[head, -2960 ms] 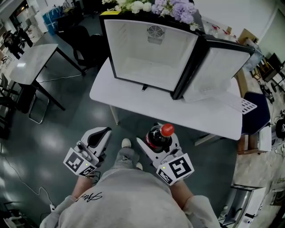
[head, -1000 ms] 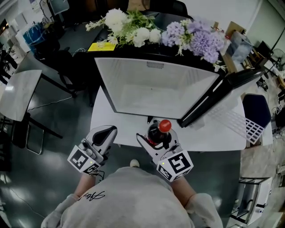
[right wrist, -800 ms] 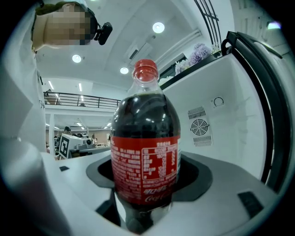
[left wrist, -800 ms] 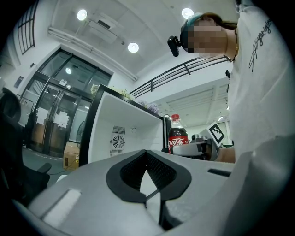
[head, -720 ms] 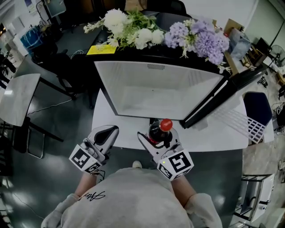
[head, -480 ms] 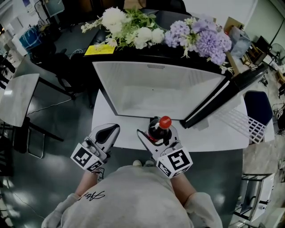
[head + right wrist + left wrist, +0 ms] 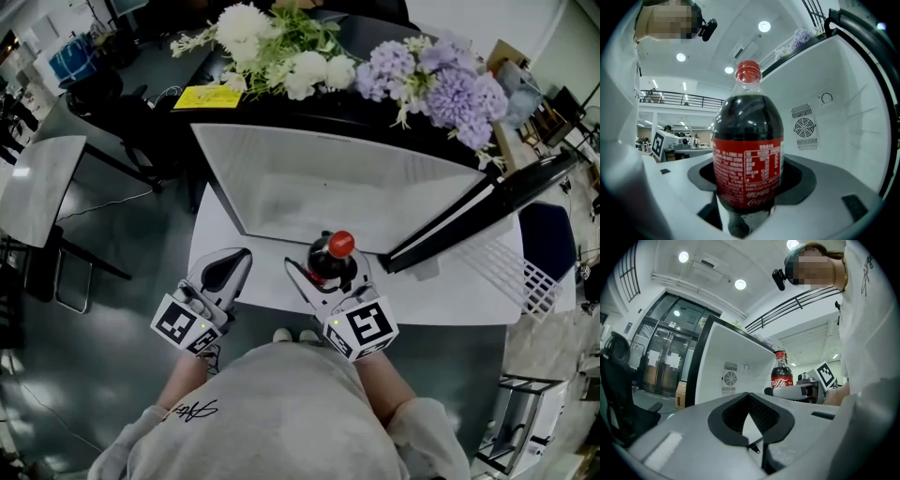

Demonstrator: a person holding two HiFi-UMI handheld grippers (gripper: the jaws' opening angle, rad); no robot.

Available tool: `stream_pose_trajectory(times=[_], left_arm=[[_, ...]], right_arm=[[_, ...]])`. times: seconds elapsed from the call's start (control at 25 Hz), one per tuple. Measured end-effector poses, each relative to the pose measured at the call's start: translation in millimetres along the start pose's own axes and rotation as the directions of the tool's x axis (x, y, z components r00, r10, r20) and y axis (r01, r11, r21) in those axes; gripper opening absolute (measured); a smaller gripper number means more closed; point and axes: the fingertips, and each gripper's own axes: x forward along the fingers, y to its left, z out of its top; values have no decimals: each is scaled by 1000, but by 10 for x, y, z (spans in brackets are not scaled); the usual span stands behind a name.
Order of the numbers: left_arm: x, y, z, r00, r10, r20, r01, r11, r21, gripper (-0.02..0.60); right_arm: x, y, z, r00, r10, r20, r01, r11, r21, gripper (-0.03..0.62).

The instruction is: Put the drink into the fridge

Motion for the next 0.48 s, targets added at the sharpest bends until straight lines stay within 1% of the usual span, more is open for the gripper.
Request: stream_pose_trajectory(times=[0.16, 0.48], left_arm=[[35, 21, -54, 1000, 27, -4, -27, 1000, -3, 3], [41, 126, -181, 995, 100, -20, -99, 995, 21, 3]], right_arm=[[119, -98, -52, 1000, 17, -2, -17, 1000, -21, 319], [411, -275, -141, 999, 43, 0, -43, 996, -72, 319]])
